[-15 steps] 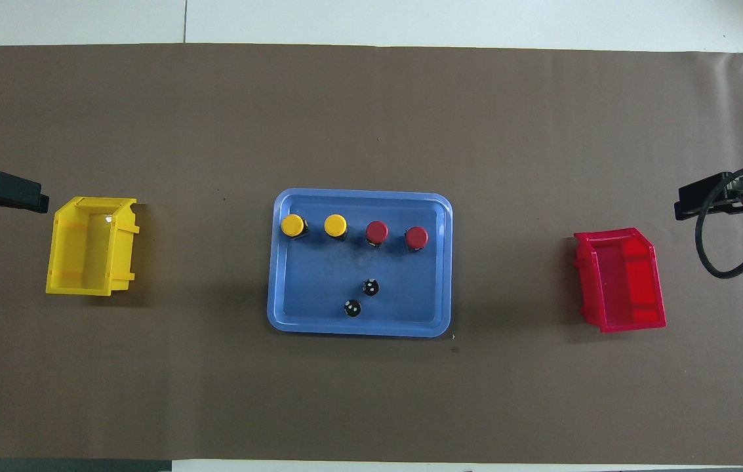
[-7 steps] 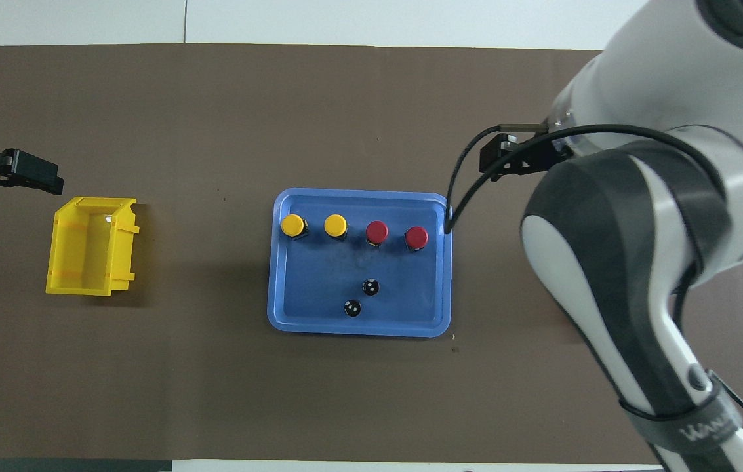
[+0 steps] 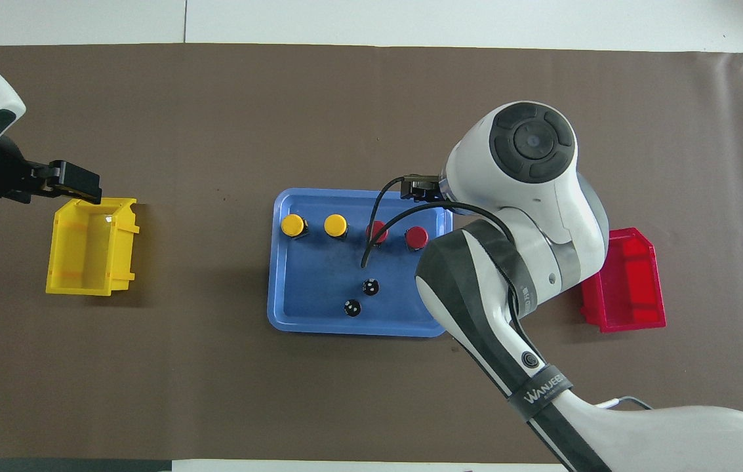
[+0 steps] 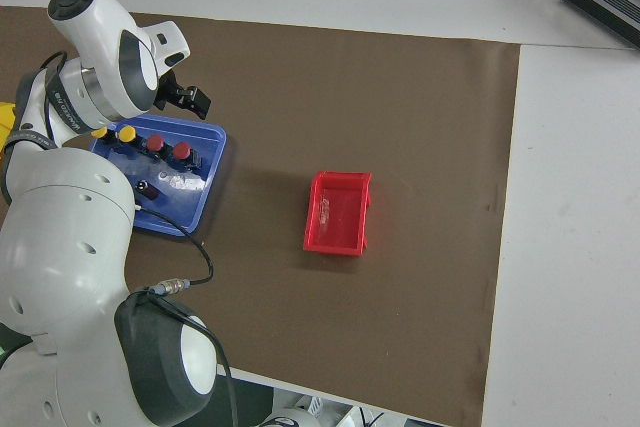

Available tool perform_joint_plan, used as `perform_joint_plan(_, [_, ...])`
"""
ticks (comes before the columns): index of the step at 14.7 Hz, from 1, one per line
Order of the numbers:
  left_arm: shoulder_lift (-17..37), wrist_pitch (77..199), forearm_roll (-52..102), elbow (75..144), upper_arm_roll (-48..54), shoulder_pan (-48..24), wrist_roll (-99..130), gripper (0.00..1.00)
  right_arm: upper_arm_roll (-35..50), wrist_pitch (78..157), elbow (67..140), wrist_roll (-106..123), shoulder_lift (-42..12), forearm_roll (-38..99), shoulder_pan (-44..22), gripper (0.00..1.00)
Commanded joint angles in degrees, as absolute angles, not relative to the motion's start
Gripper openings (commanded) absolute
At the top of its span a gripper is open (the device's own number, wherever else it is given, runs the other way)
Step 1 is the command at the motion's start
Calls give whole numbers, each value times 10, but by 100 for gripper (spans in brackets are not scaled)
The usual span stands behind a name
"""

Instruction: Sort red and yellow buttons by color

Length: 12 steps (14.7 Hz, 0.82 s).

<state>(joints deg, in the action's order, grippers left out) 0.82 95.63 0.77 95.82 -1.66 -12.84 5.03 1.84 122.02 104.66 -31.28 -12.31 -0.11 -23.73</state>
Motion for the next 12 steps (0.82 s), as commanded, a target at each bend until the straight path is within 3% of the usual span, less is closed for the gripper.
perform_joint_plan(1, [3, 1002, 1, 986, -19, -187, 112, 100, 19, 1267, 1114, -331, -96, 8, -244, 100])
perform_joint_plan(6, [93, 1090, 13, 976, -20, -263, 229, 100, 19, 1310, 1116, -354, -134, 8, -265, 100])
perform_joint_plan(12, [157, 1156, 12, 982, -20, -313, 294, 100, 19, 1334, 1123, -338, -152, 6, -276, 89])
